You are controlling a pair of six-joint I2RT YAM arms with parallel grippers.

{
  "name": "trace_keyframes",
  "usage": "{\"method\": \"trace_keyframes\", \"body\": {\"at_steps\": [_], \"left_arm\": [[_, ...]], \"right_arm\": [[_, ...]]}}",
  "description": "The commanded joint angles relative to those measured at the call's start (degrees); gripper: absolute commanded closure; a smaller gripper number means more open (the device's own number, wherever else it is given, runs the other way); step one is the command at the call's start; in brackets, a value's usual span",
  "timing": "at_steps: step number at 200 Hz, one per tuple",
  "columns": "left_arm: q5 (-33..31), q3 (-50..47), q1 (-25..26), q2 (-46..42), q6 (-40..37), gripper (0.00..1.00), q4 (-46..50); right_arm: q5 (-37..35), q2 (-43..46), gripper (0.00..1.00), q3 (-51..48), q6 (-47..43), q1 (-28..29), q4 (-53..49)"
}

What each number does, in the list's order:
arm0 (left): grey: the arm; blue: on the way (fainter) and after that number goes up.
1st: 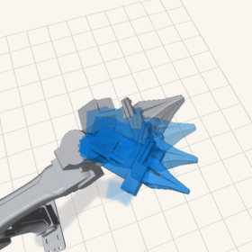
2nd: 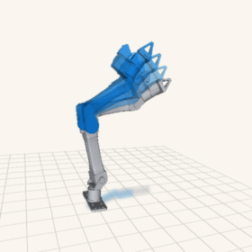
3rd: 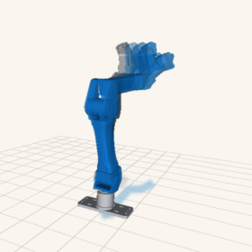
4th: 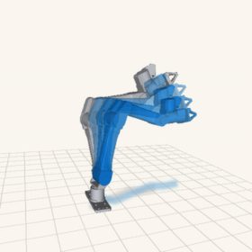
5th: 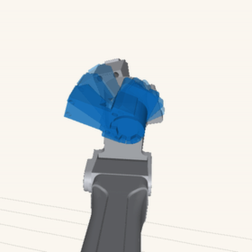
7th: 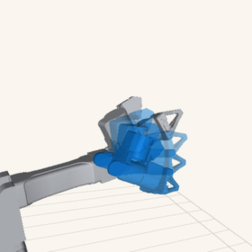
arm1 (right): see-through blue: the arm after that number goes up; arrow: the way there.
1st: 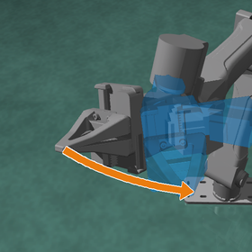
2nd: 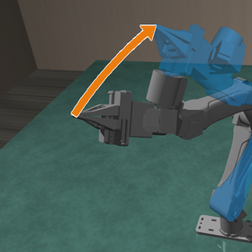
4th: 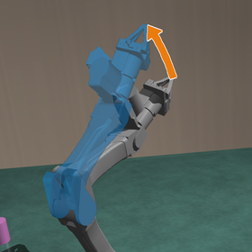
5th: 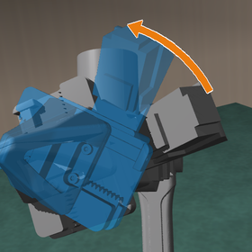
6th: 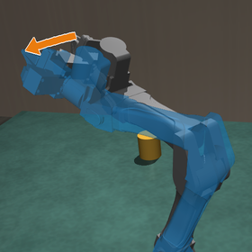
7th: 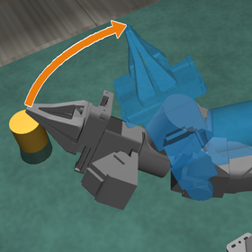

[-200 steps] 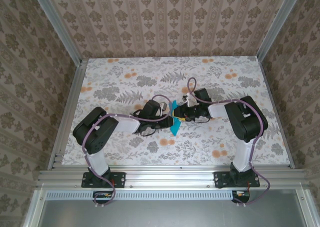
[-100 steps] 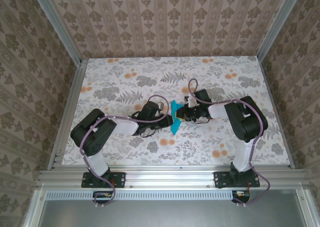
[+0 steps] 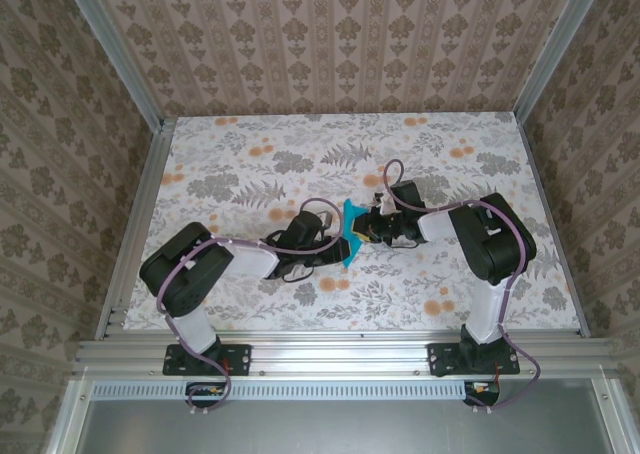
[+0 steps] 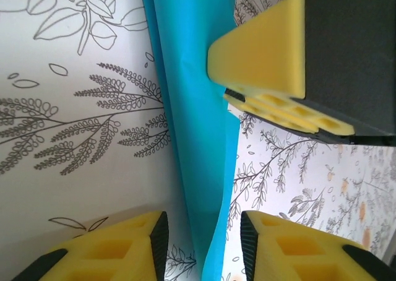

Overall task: Fold a paper plane with a square sheet of paper (pick it up from the middle)
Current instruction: Fold the wing for the fifth time at the center of the table.

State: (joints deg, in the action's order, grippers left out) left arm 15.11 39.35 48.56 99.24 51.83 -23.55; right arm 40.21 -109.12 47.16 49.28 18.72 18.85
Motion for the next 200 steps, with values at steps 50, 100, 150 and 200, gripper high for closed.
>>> {"method": "trace_keyframes", "body": {"at_steps": [50,100,150,200], "left_arm": [[-3.6,3.6,3.1,0.5,-3.1,0.72,10.0],[-10.4,6.7,5.1,1.0,-7.4,0.81,18.1],[-14.9,11.0,6.3,2.4,-11.7,0.87,26.9],[-20.7,16.1,8.0,5.1,-16.5,0.88,36.8]], "right_arm": [[-5.7,-2.1,0.83,-0.4,3.9,-0.7,1.6],[-6.0,-2.0,0.85,-0.1,4.7,-1.3,1.1],[-6.2,-1.1,0.88,1.8,2.3,-1.5,-2.5],[-7.7,0.8,0.93,4.3,-2.4,-1.4,-9.0]]}}
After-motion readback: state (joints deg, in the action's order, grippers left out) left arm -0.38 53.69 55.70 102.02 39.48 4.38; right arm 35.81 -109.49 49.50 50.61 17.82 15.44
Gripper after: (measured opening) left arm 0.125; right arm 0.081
